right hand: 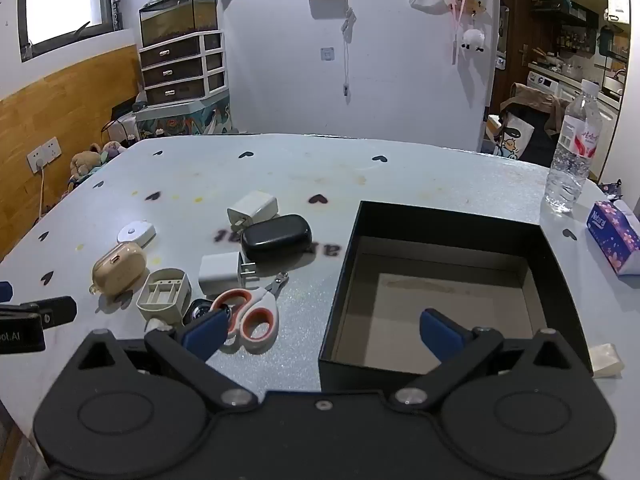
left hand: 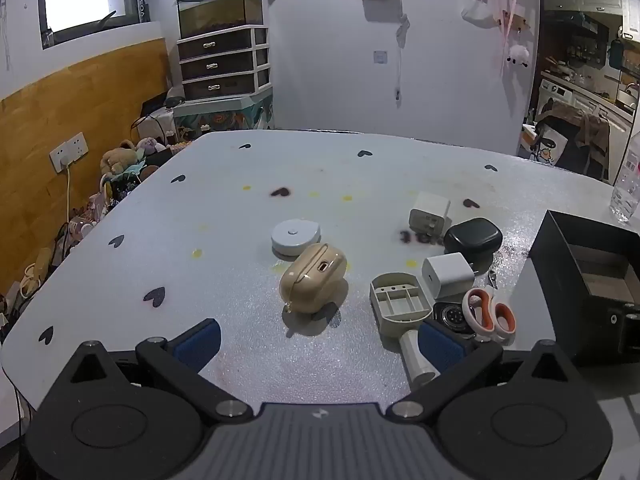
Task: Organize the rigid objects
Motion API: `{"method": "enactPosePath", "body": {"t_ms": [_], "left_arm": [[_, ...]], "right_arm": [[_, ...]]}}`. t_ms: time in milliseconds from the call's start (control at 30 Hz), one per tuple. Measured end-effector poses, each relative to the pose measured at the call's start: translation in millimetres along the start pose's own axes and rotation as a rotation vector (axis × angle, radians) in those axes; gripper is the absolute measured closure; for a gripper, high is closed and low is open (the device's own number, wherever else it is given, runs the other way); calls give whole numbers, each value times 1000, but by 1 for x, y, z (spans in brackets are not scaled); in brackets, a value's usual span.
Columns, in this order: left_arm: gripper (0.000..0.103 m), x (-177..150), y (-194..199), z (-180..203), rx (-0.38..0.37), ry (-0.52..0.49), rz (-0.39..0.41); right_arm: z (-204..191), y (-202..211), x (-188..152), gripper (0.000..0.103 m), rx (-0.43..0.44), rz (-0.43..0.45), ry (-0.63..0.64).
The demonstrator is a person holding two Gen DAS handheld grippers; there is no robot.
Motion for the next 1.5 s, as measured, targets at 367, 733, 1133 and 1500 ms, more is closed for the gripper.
{"method": "enactPosePath", "body": {"t_ms": [367,733,1133,1500], "left_arm": [[0,0,0,0,-3,0,-3],[0,-1,-3,3,-3,0,-4],[0,-3,-4,5,-4,1,-6],[0,-4,-3,8,-4,2,-5]], "right_arm": [[0,1,0,0,0,0,0],[0,0,-1,0,-2,-1,2],[1,1,-1,0,-8,-3,3],[2,0,-2,0,-11,-5,4]]}}
Point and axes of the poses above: each gripper's, at about its wrist camera, not at the fingertips, and y roughly against the way its jaws point, z to its right, x to its top, the point moved 8 cm from there along -y, roughly the way its jaws point, and after that the axes turned 6 degrees about y, right-handed, at the moved point
